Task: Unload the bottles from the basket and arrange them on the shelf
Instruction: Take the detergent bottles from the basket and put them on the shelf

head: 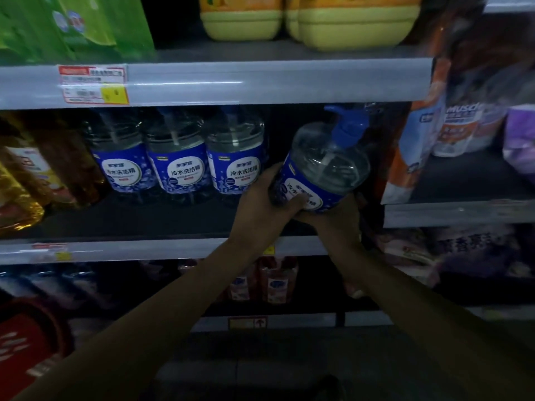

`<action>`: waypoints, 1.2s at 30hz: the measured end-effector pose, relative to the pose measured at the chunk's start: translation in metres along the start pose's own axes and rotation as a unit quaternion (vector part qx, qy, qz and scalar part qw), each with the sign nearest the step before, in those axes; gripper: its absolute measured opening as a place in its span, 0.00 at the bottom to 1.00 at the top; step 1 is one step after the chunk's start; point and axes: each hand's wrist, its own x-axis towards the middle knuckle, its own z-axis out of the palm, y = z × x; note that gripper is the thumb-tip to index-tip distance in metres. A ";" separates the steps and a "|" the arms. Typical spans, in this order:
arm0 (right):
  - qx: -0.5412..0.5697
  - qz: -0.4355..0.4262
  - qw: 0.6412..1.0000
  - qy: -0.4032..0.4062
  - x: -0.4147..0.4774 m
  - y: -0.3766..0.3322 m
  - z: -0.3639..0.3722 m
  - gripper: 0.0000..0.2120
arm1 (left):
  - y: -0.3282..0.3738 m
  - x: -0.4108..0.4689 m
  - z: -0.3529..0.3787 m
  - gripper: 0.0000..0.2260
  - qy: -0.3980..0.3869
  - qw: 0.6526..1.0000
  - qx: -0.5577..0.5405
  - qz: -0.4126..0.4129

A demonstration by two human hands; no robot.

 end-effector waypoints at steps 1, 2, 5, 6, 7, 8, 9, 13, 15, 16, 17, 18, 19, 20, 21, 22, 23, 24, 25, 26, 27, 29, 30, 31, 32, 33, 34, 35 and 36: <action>-0.006 -0.009 1.000 0.005 0.004 0.003 0.001 0.46 | -0.004 0.004 0.003 0.27 0.004 1.000 -0.010 -0.004; -0.005 -0.013 1.000 0.007 0.008 0.004 0.003 0.46 | -0.008 0.007 0.005 0.27 0.007 1.000 -0.019 -0.009; -0.011 -0.018 1.000 0.006 0.026 0.010 0.009 0.44 | -0.024 0.020 0.012 0.25 0.028 0.998 -0.037 -0.034; -0.027 -0.022 0.999 0.011 0.032 0.012 0.010 0.44 | -0.030 0.024 0.015 0.24 0.036 0.997 -0.046 -0.048; -0.038 -0.027 0.999 0.013 0.039 0.014 0.012 0.43 | -0.034 0.028 0.018 0.23 0.044 0.995 -0.059 -0.064; -0.046 -0.029 0.998 0.012 0.046 0.016 0.012 0.43 | -0.038 0.031 0.021 0.22 0.048 0.993 -0.072 -0.080; -0.050 -0.030 0.998 0.009 0.053 0.018 0.012 0.42 | -0.041 0.035 0.025 0.22 0.048 0.991 -0.083 -0.092; -0.042 -0.015 0.999 -0.013 0.079 0.021 0.010 0.40 | -0.048 0.050 0.038 0.21 0.048 0.989 -0.107 -0.089; -0.036 -0.012 0.999 -0.020 0.092 0.023 0.010 0.39 | -0.049 0.055 0.043 0.21 0.050 0.990 -0.110 -0.078; -0.034 -0.013 0.999 -0.022 0.097 0.023 0.011 0.38 | -0.050 0.058 0.045 0.22 0.054 0.989 -0.111 -0.078; -0.031 -0.016 0.999 -0.025 0.102 0.024 0.011 0.38 | -0.052 0.061 0.047 0.22 0.057 0.988 -0.115 -0.082; -0.030 -0.021 0.999 -0.027 0.107 0.025 0.012 0.38 | -0.053 0.064 0.049 0.23 0.061 0.988 -0.114 -0.085; -0.033 -0.024 0.999 -0.027 0.112 0.026 0.013 0.37 | -0.055 0.068 0.051 0.25 0.066 0.988 -0.111 -0.088; -0.039 -0.028 0.999 -0.026 0.115 0.027 0.014 0.37 | -0.056 0.071 0.054 0.27 0.072 0.987 -0.106 -0.094; -0.043 -0.030 0.998 -0.025 0.118 0.027 0.015 0.37 | -0.060 0.074 0.056 0.29 0.077 0.987 -0.103 -0.100; -0.046 -0.033 0.998 -0.024 0.120 0.027 0.016 0.37 | -0.062 0.078 0.059 0.30 0.079 0.986 -0.103 -0.107; -0.049 -0.035 0.998 -0.022 0.123 0.027 0.017 0.37 | -0.062 0.081 0.061 0.31 0.081 0.985 -0.103 -0.114; -0.053 -0.034 0.998 -0.022 0.126 0.027 0.017 0.36 | -0.061 0.083 0.063 0.32 0.083 0.984 -0.102 -0.120; -0.056 -0.033 0.998 -0.022 0.130 0.027 0.018 0.34 | -0.060 0.085 0.064 0.32 0.085 0.983 -0.104 -0.124; -0.059 -0.032 0.998 -0.021 0.134 0.027 0.019 0.33 | -0.060 0.087 0.065 0.31 0.086 0.982 -0.107 -0.128; -0.064 -0.030 0.997 -0.016 0.138 0.027 0.020 0.32 | -0.060 0.090 0.067 0.31 0.088 0.981 -0.109 -0.132; -0.074 -0.024 0.997 -0.005 0.146 0.027 0.022 0.29 | -0.058 0.095 0.070 0.31 0.102 0.979 -0.116 -0.134; -0.080 -0.023 0.997 -0.001 0.150 0.027 0.024 0.28 | -0.056 0.097 0.072 0.32 0.110 0.976 -0.125 -0.140; -0.084 -0.025 0.996 -0.001 0.153 0.027 0.025 0.27 | -0.055 0.100 0.073 0.33 0.116 0.973 -0.136 -0.147; -0.091 -0.028 0.995 -0.004 0.155 0.027 0.027 0.26 | -0.055 0.104 0.073 0.34 0.121 0.970 -0.144 -0.153; -0.097 -0.033 0.995 -0.008 0.157 0.027 0.027 0.26 | -0.056 0.107 0.073 0.35 0.126 0.967 -0.156 -0.159; -0.105 -0.037 0.994 -0.012 0.159 0.028 0.027 0.27 | -0.057 0.110 0.074 0.37 0.129 0.964 -0.165 -0.166; -0.111 -0.038 0.993 -0.017 0.160 0.029 0.026 0.28 | -0.060 0.112 0.075 0.40 0.135 0.960 -0.173 -0.175; -0.117 -0.036 0.992 -0.023 0.160 0.030 0.027 0.29 | -0.065 0.113 0.076 0.41 0.140 0.956 -0.177 -0.185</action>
